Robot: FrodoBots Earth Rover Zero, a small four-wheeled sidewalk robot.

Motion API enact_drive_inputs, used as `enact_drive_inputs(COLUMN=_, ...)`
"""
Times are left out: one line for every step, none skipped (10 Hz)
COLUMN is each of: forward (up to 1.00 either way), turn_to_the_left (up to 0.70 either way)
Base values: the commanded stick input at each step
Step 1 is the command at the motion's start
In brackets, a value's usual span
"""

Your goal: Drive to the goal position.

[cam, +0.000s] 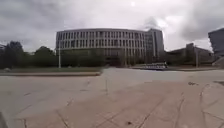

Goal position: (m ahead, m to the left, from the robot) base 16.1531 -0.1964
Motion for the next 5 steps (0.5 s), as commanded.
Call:
enact_drive_inputs(forward=0.7, turn_to_the_left=0.0)
enact_drive_inputs(forward=0.7, turn_to_the_left=0.0)
enact_drive_inputs(forward=0.7, turn_to_the_left=-0.12)
enact_drive_inputs(forward=0.7, turn_to_the_left=-0.27)
enact_drive_inputs(forward=0.7, turn_to_the_left=-0.31)
